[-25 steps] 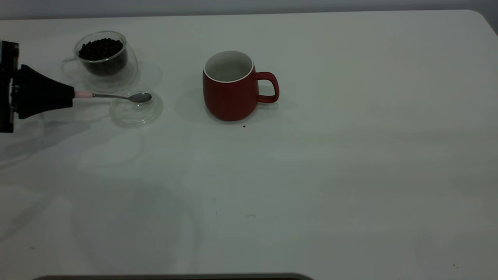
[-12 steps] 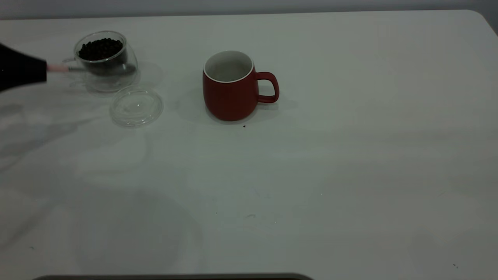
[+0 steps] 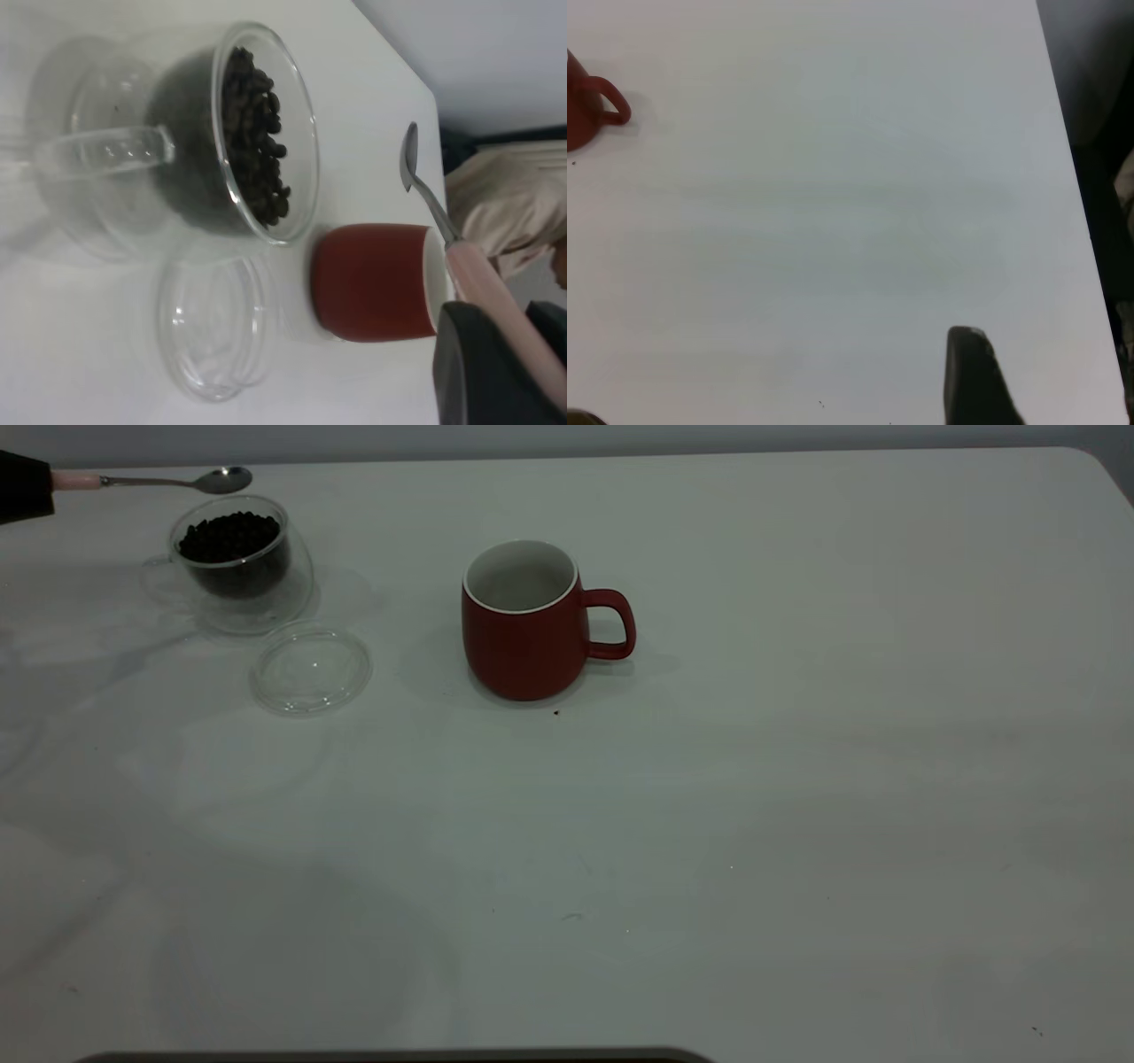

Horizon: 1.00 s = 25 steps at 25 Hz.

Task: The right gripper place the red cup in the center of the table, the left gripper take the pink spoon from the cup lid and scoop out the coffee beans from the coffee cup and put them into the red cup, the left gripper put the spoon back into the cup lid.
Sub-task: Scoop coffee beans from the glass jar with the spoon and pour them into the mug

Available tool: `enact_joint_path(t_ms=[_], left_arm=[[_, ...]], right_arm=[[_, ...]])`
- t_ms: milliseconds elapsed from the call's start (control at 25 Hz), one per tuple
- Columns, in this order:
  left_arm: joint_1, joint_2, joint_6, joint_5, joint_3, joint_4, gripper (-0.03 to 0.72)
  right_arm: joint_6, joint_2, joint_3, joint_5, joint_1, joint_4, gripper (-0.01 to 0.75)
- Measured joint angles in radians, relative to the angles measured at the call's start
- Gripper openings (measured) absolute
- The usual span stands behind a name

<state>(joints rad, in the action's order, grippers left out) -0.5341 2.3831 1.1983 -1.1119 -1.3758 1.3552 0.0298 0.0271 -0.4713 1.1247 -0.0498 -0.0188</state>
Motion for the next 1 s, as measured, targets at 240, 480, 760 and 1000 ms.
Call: enact_joint_path(t_ms=[240, 480, 760, 1000], left_arm=[[0.0, 0.0, 0.002, 0.13, 0.0, 0.001, 0.127], [0.0, 0.0, 0.027, 0.202, 0.0, 0.001, 0.127], [0.0, 0.017, 0.05, 0.201, 0.0, 0.001, 0.127], [0.001, 0.029, 0.054, 0.2, 0.0, 0.001, 0.127]], right_arm=[[0.0, 0.0, 0.0, 0.0, 0.0, 0.0, 0.436], [0.0, 0.0, 0.0, 0.0, 0.0, 0.0, 0.436], [0.0, 0.0, 0.0, 0.0, 0.0, 0.0, 0.436], [0.0, 0.0, 0.0, 0.0, 0.0, 0.0, 0.436]])
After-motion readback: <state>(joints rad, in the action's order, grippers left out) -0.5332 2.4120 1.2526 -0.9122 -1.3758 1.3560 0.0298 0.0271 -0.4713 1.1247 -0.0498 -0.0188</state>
